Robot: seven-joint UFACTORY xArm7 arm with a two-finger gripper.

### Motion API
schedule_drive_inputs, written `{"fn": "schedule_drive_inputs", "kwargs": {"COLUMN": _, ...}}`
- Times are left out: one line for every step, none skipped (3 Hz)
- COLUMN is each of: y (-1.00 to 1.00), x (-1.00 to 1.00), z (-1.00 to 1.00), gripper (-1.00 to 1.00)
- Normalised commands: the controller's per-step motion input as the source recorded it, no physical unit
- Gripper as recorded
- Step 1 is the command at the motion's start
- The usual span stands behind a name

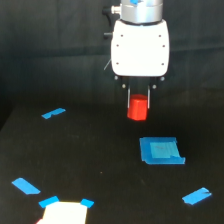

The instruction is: Pick up the red object from the table

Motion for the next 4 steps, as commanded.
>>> {"fn": "schedule_drive_inputs", "kwargs": {"y": 0.25, "x": 0.0, "z": -0.05, "gripper": -0.96}}
{"fn": "schedule_drive_inputs", "kwargs": {"y": -0.04, "x": 0.28, "z": 0.16, "gripper": -1.0}}
{"fn": "schedule_drive_inputs", "kwargs": {"y": -0.34, "x": -0.27, "z": 0.04, "gripper": -1.0}}
{"fn": "schedule_drive_inputs", "kwargs": {"y": 0.37, "x": 0.17, "z": -0.07, "gripper": -1.0}}
